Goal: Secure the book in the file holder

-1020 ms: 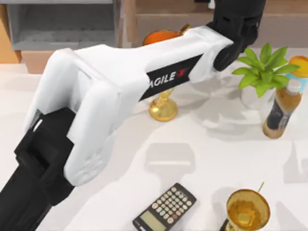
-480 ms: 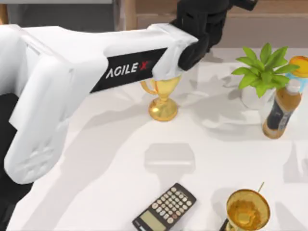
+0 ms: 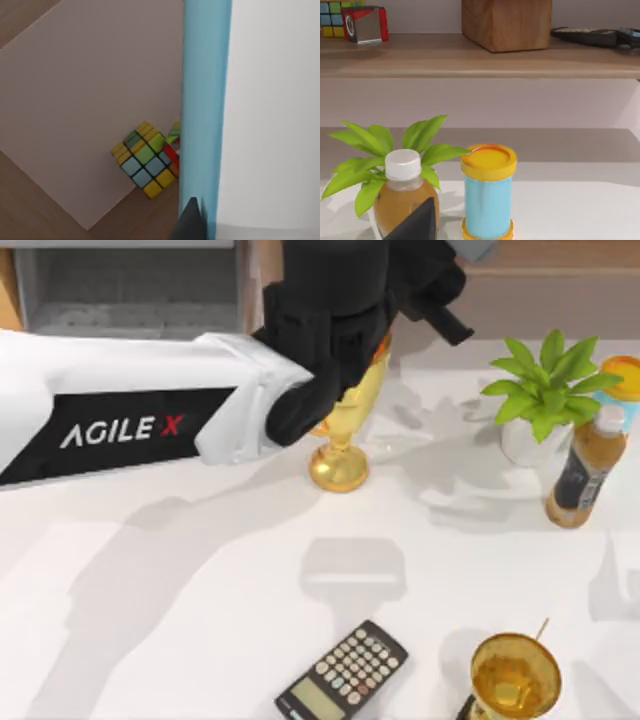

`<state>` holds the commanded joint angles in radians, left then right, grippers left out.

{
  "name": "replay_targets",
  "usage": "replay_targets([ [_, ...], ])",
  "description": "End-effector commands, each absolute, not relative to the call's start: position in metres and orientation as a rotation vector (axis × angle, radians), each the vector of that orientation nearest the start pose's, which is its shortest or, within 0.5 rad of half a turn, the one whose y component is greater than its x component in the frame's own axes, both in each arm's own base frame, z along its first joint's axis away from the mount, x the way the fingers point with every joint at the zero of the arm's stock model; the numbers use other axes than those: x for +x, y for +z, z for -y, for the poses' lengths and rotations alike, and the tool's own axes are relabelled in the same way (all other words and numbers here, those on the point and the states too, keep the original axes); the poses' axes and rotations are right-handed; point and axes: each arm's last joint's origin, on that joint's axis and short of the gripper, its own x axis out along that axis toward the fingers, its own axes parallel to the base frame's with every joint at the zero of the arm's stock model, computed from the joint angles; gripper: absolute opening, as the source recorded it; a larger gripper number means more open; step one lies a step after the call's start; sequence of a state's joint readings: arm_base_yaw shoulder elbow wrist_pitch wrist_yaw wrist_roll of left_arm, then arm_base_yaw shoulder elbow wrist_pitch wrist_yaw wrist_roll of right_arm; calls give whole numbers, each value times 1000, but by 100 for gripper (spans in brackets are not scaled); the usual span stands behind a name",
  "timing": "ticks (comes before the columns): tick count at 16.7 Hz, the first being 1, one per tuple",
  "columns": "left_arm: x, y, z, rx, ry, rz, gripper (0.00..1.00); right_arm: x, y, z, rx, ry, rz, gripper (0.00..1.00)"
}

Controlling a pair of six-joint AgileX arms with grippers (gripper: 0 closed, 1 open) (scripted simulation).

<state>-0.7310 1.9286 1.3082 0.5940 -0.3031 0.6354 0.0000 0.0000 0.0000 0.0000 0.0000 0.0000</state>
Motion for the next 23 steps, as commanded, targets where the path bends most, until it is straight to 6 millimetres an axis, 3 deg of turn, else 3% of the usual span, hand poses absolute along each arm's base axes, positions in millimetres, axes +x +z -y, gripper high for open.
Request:
replay_targets([
  [5,290,263,234,829,-462,212,0,106,160,1,0,0,0,100],
  [9,271,240,181,1032,-411,192,0,106,160,1,0,0,0,100],
  [13,279,201,132,1263,-333,43,0,106,160,1,0,0,0,100],
  [17,308,166,98,1459,-287,-102,0,106,160,1,0,0,0,100],
  [20,334,154,79,1541,-236,-156,0,106,160,1,0,0,0,100],
  [23,341,151,73,1561,-226,-176,0,106,160,1,0,0,0,100],
])
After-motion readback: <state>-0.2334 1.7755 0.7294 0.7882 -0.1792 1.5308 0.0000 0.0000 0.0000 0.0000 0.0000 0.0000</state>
